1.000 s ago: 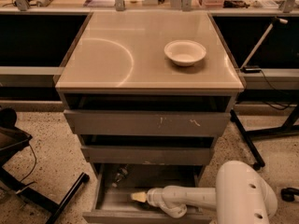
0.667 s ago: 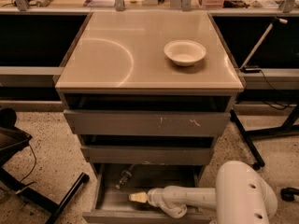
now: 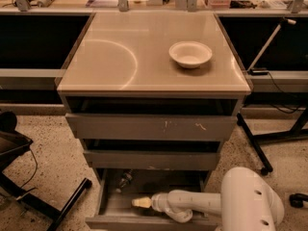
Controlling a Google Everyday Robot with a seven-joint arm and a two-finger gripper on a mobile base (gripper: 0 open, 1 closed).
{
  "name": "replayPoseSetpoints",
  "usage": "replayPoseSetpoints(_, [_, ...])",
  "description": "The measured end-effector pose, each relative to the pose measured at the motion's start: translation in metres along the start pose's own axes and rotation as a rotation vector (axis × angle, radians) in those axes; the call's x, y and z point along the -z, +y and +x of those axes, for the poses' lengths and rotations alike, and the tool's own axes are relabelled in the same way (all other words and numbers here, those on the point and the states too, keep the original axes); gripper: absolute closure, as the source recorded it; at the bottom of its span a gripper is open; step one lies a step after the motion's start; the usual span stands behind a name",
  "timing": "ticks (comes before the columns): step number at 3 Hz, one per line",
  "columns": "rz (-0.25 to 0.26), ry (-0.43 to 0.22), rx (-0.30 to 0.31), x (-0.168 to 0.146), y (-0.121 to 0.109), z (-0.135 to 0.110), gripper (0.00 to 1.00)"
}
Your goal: Pick water bottle from bottom drawer and place on counter
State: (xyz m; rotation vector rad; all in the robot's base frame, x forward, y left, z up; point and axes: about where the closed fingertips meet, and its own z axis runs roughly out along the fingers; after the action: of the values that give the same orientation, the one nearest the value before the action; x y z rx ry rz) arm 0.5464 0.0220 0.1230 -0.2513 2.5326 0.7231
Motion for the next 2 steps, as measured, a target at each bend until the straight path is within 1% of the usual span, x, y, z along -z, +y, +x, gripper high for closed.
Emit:
replayPoseSetpoints(1, [0.000,0.000,0.000,0.002,0.001,-0.001,0.00])
replayPoseSetpoints(2, [-0.068,0.009,0.044,0.001,0.015,-0.006,0.00])
